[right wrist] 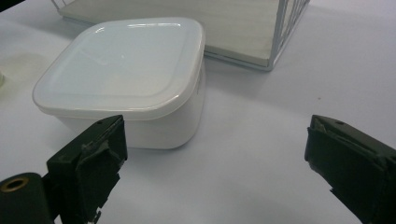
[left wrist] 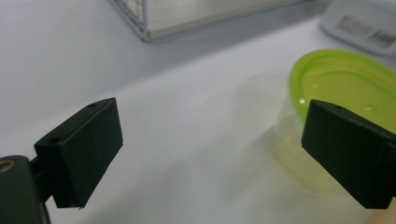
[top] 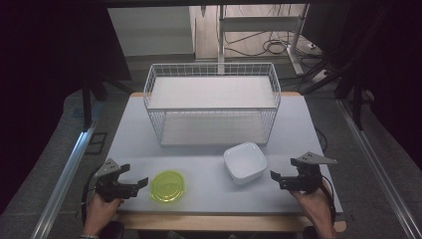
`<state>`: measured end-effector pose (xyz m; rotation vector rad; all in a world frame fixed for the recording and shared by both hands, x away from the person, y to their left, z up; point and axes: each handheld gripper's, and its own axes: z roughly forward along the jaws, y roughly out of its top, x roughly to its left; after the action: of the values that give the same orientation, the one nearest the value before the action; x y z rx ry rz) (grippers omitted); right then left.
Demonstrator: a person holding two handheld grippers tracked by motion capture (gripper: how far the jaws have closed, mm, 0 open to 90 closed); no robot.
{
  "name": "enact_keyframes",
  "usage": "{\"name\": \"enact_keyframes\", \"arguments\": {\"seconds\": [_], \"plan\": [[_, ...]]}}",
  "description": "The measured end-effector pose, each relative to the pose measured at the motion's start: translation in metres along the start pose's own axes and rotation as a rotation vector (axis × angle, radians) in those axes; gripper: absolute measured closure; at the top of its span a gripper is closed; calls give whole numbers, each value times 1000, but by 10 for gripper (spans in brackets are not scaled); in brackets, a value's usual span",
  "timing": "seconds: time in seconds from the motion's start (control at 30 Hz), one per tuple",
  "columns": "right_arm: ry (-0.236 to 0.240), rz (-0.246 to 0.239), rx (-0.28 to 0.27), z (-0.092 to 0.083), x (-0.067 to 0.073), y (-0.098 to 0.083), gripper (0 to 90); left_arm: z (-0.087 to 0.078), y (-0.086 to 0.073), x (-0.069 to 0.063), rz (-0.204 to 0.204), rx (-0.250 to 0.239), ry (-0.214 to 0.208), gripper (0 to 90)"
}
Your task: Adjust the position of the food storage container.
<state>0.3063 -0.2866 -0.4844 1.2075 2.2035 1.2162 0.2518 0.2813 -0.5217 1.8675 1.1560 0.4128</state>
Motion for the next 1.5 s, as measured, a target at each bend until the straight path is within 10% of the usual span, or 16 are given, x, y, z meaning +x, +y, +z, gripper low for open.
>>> {"name": "enact_keyframes", "arguments": {"seconds": [0.4,0.6,1.07,1.5], "plan": [[2,34,15,5,4,-1,79,-4,2,4,-19,64,81,20],[-5,45,17,6,5,-1,103,-10,3,7,-52,39,45,44],[4,39,28,4,5,0,123,-18,18,-20,60,-1,-18,295],[15,42,42,5,6,0,161,-23,31,-47,83,-74,-139,602]]}}
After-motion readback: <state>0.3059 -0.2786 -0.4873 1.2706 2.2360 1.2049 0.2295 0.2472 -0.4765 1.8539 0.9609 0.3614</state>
